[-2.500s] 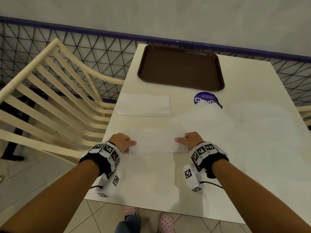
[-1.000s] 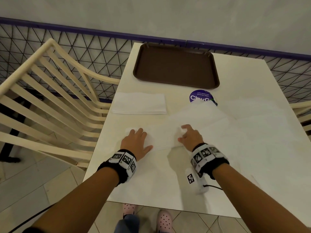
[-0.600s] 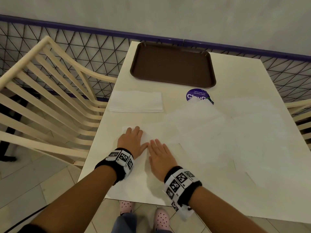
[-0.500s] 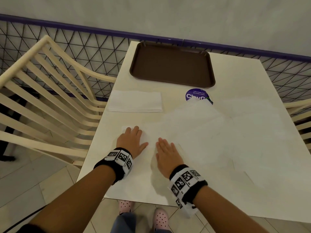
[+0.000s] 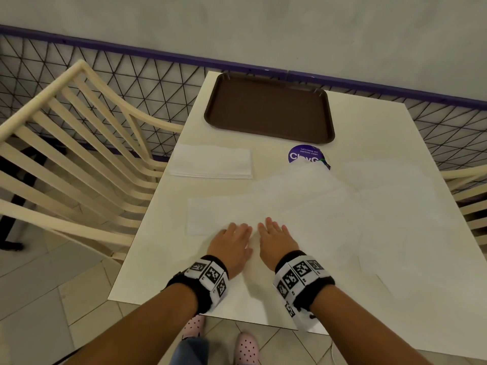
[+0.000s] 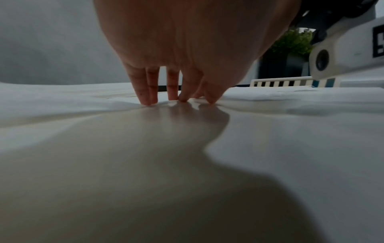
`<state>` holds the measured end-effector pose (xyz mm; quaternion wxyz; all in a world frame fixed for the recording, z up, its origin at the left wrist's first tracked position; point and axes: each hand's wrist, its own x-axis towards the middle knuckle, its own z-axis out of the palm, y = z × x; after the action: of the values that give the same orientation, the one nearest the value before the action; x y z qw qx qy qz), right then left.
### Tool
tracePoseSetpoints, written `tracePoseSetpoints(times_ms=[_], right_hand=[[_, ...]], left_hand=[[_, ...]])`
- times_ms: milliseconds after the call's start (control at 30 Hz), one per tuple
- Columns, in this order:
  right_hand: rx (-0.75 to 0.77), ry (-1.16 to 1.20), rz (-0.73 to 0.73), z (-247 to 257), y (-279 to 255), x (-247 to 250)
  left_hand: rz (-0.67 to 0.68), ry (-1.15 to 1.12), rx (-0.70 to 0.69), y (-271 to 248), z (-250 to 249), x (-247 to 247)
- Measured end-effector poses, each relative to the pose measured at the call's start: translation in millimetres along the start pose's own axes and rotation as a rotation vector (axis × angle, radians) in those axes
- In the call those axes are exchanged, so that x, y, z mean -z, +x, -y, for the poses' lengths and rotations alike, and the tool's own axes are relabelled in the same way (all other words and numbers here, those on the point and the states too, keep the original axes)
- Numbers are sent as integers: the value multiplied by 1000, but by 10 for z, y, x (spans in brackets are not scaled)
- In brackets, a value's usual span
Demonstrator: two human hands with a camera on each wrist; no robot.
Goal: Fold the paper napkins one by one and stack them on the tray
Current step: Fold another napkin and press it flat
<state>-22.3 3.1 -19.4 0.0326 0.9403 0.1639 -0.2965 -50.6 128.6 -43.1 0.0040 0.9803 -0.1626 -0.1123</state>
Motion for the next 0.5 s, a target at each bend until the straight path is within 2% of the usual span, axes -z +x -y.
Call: tracePoseSetpoints(times_ms=[233,300,367,400,500], right_hand=[[37,-104,-16,-42,56,71],[43,-158,-29,-31,70,102],[45,-210,-24,-9,81,146],[51,-229,-18,4,85,172],[83,-243,-24,43,104,268]], left_hand=[[-2,47,159,-274,367,2],[-94,80,170,-397,536,-105],[-94,76,200,-469,632,-98],[-86,99,196,-482,647,-61],[63,111,204,-398,587,127]])
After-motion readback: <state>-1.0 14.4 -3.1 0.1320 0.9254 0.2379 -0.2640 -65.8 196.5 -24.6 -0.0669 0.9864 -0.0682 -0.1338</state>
